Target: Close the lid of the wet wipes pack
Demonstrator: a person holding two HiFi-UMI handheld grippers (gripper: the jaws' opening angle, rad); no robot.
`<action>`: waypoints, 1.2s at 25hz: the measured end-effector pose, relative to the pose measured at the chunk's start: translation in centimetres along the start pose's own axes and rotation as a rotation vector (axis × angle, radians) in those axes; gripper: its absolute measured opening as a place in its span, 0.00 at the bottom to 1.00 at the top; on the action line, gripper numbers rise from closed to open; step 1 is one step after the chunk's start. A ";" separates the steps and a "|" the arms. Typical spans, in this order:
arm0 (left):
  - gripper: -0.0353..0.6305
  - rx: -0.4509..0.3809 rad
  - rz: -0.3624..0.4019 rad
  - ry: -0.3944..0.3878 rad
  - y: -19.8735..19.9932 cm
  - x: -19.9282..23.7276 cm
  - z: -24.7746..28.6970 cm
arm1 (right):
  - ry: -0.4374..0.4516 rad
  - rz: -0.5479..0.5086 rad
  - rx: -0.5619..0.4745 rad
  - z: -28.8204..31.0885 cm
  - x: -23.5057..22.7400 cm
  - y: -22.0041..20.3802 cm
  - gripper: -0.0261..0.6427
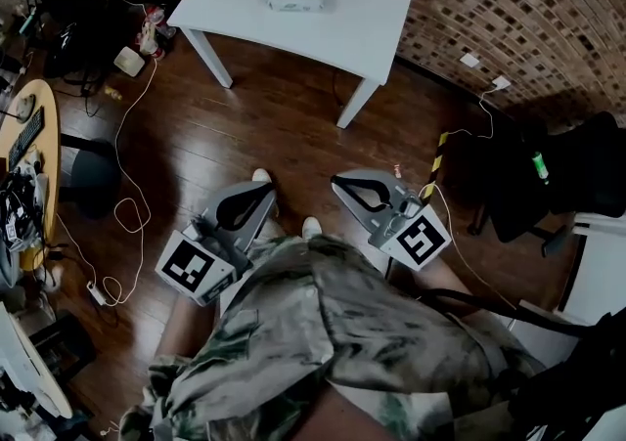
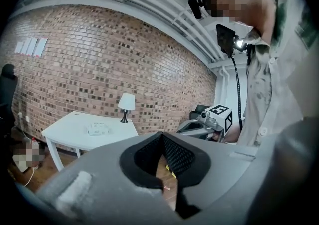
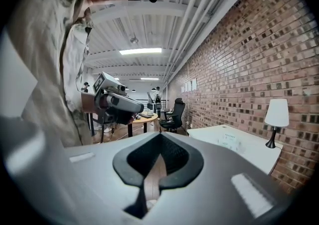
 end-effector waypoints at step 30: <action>0.05 -0.019 0.010 -0.126 6.1 26.9 6.4 | -0.125 -0.063 0.098 22.5 -20.8 -0.9 0.04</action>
Point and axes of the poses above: the fingertips, and each gripper's own axes: z forward along the fingers, x to its left, y out of its top, the point moved 10 cm from there along -z, backward along the fingers, and after that the axes turned 9 degrees about -x, right-handed, at the moved point
